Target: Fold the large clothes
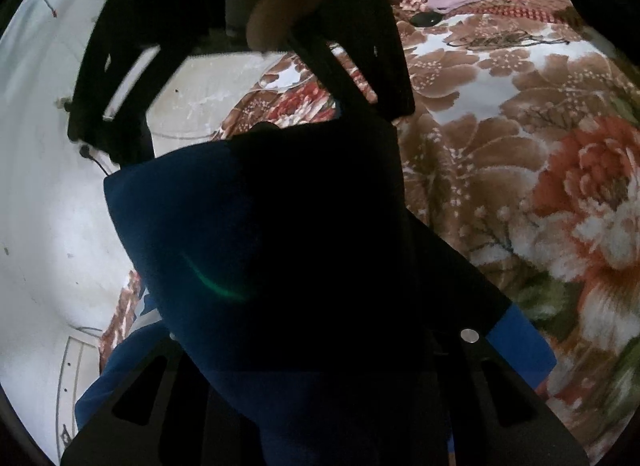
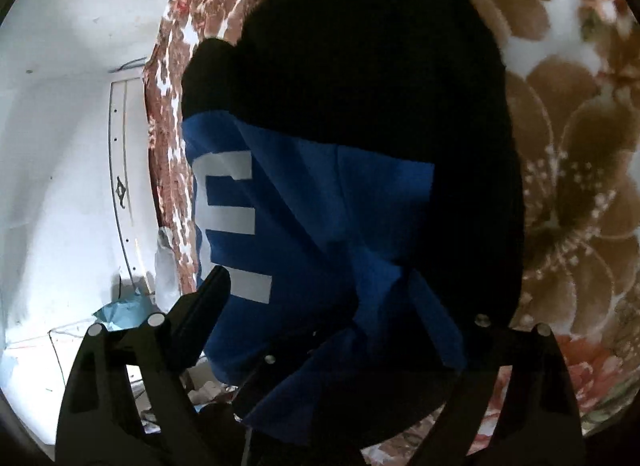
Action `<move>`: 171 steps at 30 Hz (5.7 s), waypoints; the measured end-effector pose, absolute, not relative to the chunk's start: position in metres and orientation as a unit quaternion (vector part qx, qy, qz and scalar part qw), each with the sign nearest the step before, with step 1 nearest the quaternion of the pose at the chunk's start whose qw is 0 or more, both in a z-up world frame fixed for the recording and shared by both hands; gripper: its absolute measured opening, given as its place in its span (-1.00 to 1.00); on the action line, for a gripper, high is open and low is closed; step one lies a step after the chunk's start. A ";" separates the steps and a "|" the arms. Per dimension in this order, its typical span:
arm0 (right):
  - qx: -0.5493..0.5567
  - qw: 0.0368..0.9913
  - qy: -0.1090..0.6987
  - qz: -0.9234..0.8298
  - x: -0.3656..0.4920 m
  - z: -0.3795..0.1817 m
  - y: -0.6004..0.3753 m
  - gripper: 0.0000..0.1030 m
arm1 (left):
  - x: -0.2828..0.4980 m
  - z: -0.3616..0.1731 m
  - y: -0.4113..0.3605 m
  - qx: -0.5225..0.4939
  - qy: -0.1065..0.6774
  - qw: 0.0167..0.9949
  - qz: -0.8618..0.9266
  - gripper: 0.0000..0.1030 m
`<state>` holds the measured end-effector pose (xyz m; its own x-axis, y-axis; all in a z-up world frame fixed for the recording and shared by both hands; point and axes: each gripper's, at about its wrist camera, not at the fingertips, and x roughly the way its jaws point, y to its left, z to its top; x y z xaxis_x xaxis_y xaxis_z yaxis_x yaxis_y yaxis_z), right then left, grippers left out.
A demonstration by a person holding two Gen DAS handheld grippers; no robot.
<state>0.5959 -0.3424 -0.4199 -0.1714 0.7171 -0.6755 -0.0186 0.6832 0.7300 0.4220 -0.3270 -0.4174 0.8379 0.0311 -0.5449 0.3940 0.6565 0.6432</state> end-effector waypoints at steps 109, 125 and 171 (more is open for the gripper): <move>-0.002 0.821 0.568 0.054 0.652 -0.390 -0.318 0.89 | 0.445 -0.347 -0.159 0.206 0.340 0.907 -0.142 0.79; -0.005 0.859 0.502 0.104 0.608 -0.379 -0.345 0.91 | 0.468 -0.357 -0.156 0.167 0.415 0.886 -0.120 0.87; 0.185 0.724 0.627 0.220 0.546 -0.457 -0.376 0.91 | 0.551 -0.428 -0.103 -0.159 0.624 0.731 -0.226 0.92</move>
